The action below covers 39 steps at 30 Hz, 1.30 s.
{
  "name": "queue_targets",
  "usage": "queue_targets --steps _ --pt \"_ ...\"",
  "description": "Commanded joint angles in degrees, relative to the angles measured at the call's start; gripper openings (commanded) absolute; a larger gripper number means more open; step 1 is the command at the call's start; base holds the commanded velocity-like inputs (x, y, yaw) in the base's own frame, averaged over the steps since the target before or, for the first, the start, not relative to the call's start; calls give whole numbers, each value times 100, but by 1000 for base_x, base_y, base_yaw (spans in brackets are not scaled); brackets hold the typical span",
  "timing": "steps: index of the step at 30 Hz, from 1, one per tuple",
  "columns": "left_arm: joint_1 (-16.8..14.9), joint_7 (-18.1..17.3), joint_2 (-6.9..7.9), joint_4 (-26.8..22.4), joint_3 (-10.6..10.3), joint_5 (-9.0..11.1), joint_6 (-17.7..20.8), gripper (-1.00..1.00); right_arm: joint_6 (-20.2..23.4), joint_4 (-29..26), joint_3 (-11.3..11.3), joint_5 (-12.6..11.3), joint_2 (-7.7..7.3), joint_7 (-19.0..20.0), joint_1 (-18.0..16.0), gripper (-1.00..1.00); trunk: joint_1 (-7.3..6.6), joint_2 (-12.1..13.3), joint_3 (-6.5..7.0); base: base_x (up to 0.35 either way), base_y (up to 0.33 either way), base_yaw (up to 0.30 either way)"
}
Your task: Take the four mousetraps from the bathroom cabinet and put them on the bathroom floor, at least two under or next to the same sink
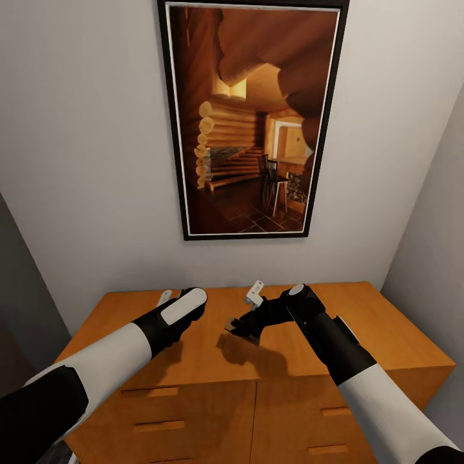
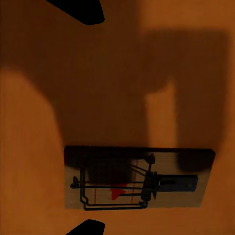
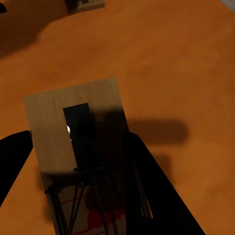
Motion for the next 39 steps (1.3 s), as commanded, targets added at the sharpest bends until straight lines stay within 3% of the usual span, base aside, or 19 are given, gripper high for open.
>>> queue_targets --steps 1,39 --pt "-10 7 3 1 -30 27 -22 100 12 -7 5 56 -3 46 -6 -100 1 -5 -8 0 0 0" --pt "-9 -16 11 -16 -30 36 -21 100 12 -4 14 65 -3 43 -6 -100 1 -5 -8 29 -27 0"
